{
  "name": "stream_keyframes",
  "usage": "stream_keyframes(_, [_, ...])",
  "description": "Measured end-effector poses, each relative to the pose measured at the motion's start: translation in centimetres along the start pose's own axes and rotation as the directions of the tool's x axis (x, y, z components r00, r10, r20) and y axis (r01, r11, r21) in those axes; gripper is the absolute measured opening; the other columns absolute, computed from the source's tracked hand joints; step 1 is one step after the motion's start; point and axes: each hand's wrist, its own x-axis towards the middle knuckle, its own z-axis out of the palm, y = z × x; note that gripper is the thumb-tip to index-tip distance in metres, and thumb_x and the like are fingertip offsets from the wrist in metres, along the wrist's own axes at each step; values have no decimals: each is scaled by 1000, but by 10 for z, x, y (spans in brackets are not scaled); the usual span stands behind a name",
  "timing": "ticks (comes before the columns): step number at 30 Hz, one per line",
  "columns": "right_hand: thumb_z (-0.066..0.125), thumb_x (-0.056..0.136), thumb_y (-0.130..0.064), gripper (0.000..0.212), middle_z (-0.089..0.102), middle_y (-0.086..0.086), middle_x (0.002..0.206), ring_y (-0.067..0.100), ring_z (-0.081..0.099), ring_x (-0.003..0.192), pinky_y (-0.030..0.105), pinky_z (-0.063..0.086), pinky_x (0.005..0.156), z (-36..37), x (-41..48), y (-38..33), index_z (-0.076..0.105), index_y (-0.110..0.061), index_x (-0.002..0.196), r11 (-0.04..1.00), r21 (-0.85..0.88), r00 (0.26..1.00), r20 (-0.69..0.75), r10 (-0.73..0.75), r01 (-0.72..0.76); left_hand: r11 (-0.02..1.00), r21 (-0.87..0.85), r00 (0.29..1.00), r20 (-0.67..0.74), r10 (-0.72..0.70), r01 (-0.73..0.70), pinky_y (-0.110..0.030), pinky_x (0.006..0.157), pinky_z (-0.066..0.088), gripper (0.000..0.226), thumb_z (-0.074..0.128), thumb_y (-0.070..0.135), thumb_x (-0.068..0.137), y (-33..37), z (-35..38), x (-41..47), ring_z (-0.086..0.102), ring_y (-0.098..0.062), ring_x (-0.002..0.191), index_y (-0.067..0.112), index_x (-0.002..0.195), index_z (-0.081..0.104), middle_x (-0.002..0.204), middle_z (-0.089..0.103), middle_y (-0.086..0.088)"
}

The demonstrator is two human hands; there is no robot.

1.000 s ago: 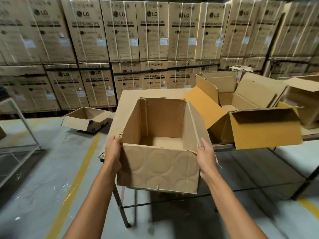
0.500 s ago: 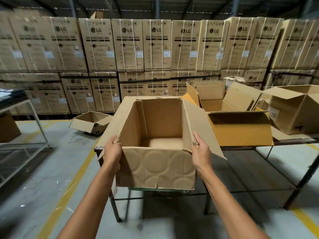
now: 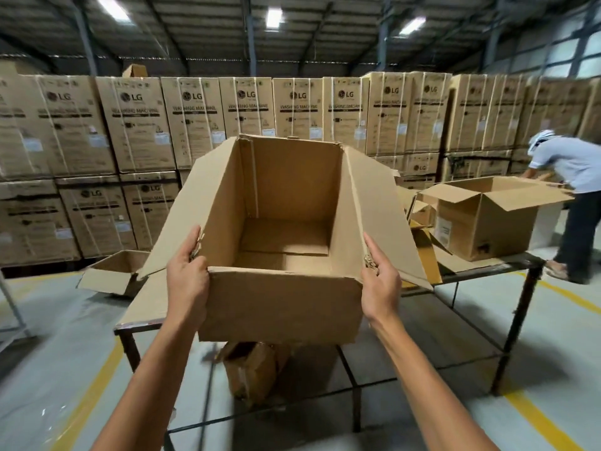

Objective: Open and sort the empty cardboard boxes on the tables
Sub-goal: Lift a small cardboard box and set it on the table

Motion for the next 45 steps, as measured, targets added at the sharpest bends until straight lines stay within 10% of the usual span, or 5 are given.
stream_keyframes(6, [47,96,8,50,57,-21,132,4,59,121,36,48,106,-40,46,-8,62,-26,129,994,-24,987,-118,-112,110,994,-13,989,90,113,-112,-30,115,33,64,44,-3,94,18,71,15,38,-10,140,16,154,35,156,38,4])
stream_keyframes(10, [46,96,11,46,62,-8,128,18,60,58,13,45,44,-61,87,1,67,-18,123,984,-47,967,-184,-178,172,988,-35,977,146,153,-150,-23,102,32,62,50,2,97,18,122,36,36,-8,136,15,155,32,158,34,3])
stream_keyframes(20, [44,97,8,41,64,2,133,36,51,99,58,44,88,-73,243,43,69,-11,124,974,-52,960,-168,-224,219,967,-145,972,77,221,-208,-18,107,36,64,42,-8,91,-6,266,118,39,-10,137,12,152,38,153,41,2])
stream_keyframes(26, [45,94,8,48,68,-8,126,2,57,123,16,46,102,-64,347,88,72,-25,117,968,-3,959,-137,-247,249,957,-159,968,29,250,-242,-13,97,34,60,43,-7,93,-28,340,179,39,-15,139,11,150,42,151,44,-2])
stream_keyframes(45, [43,92,12,51,66,-8,119,-1,58,114,7,42,94,-53,574,217,71,-27,108,989,102,993,31,-110,107,965,0,961,-101,259,-260,-12,93,40,48,46,-3,94,-98,521,284,50,-12,121,11,140,52,137,55,-4])
